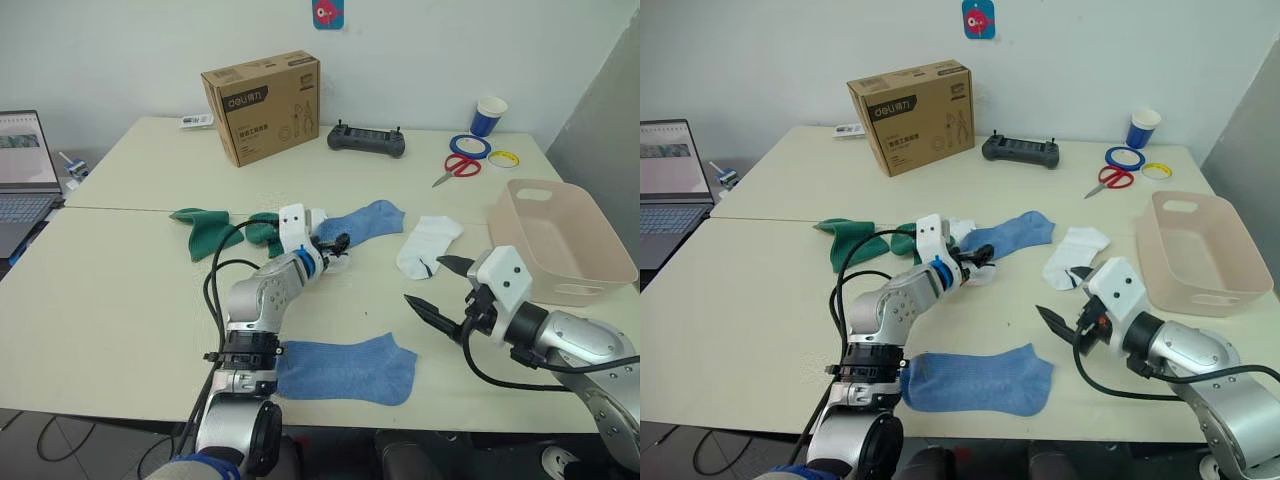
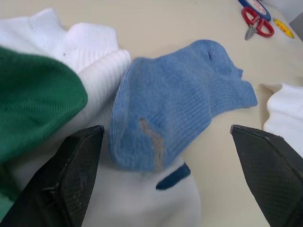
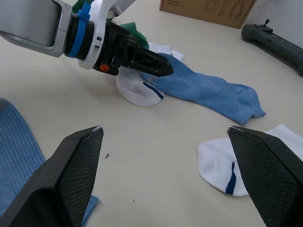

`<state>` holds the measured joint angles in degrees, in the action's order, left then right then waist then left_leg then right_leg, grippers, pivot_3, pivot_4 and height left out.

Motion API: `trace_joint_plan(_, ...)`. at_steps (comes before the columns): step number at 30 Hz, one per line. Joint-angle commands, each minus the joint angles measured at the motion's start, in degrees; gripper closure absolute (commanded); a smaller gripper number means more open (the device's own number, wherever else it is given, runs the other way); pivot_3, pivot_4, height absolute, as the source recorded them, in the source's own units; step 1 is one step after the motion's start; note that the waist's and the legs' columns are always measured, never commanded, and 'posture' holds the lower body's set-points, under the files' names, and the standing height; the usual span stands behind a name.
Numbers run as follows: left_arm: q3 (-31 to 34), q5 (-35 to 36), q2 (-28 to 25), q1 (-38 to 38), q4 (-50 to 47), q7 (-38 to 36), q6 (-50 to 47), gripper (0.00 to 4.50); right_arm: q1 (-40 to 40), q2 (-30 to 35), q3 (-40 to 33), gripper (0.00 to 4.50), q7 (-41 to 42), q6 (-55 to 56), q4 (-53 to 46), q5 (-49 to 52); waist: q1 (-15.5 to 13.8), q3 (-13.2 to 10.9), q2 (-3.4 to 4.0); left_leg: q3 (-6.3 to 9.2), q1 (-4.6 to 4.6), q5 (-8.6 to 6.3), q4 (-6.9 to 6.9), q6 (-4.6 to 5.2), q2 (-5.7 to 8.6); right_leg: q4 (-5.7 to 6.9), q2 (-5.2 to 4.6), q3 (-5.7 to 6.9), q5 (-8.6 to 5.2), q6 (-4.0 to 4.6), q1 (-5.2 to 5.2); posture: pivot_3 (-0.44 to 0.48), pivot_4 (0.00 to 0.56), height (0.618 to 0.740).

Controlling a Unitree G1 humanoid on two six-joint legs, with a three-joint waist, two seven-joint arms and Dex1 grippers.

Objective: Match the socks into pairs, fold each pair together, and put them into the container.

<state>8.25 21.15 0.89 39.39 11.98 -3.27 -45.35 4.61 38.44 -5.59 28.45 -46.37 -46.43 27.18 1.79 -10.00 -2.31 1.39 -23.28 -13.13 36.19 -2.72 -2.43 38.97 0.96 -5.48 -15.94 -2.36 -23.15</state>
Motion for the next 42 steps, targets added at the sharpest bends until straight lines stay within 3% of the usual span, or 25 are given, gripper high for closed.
trace_joint_plan(1, 0.14, -0.17, 0.07, 1.86, 1.48, -0.9, 2.35, 0.02, 0.55, 0.38, -0.63, 0.0, -0.36, 0.35, -1.82, 0.27, 0.0, 0.0, 0.0, 0.0, 0.0, 0.0, 0.0, 0.0, 0.0, 0.0, 0.0, 0.0, 0.0, 0.0, 0.0, 0.0, 0.15, 0.723)
trace_joint_plan(2, 0.31, 0.07, 0.21, 2.38, 2.36, -0.97, 2.41, 0.02, 0.46, 0.37, -0.57, 0.0, -0.36, 0.33, -1.9, 0.26, 0.0, 0.0, 0.0, 0.0, 0.0, 0.0, 0.0, 0.0, 0.0, 0.0, 0.0, 0.01, 0.0, 0.0, 0.0, 0.0, 0.15, 0.723)
trace_joint_plan(16, 1.36, 0.97, -0.35, 4.13, 4.52, -2.64, 1.66, 4.45, 0.8, -0.05, 0.24, 0.0, -0.75, 0.43, -2.1, 0.16, 0.02, 0.0, 0.0, 0.0, 0.0, 0.0, 0.0, 0.0, 0.0, 0.0, 0.0, 0.0, 0.0, 0.0, 0.0, 0.0, 0.15, 0.723)
trace_joint_plan(22, 1.25, 5.24, -3.32, 1.59, -3.14, -7.5, -5.02, 4.48, 0.75, 0.04, 0.49, 0.0, -0.95, 0.46, -2.34, 0.0, 0.08, 0.0, 0.0, 0.0, 0.0, 0.0, 0.0, -0.01, 0.0, 0.01, 0.0, 0.0, 0.0, 0.0, -0.01, 0.0, 0.15, 0.723)
trace_joint_plan(30, 6.53, 23.21, -18.87, -7.89, -22.23, -20.1, -27.94, 4.48, -0.59, 0.23, 0.46, 0.0, -0.91, 0.62, -2.92, 0.22, 0.82, 0.0, 0.02, 0.06, 0.04, 0.02, -0.03, -0.03, -0.13, 0.1, 0.04, 0.08, 0.0, 0.0, -0.04, 0.0, 0.15, 0.723)
trace_joint_plan(37, 9.71, 24.83, -34.59, -15.25, -17.27, -30.16, -28.75, 4.48, -0.05, 0.24, 2.78, 0.0, 0.23, 1.49, -2.03, -0.09, 1.12, 0.0, 0.02, 0.02, 0.1, 0.04, -0.01, -0.07, -0.09, 0.1, 0.01, 0.05, -0.01, 0.02, -0.01, 0.0, 0.15, 0.723)
trace_joint_plan(42, 5.89, 20.89, -38.62, -18.88, -14.81, -33.44, -23.09, 4.48, 1.54, -0.16, 7.1, 0.0, 0.45, 2.29, -0.17, -2.0, 1.04, 0.0, 0.02, 0.01, 0.09, 0.03, -0.04, -0.06, -0.1, 0.06, -0.02, 0.05, -0.03, 0.05, -0.03, 0.0, 0.15, 0.723)
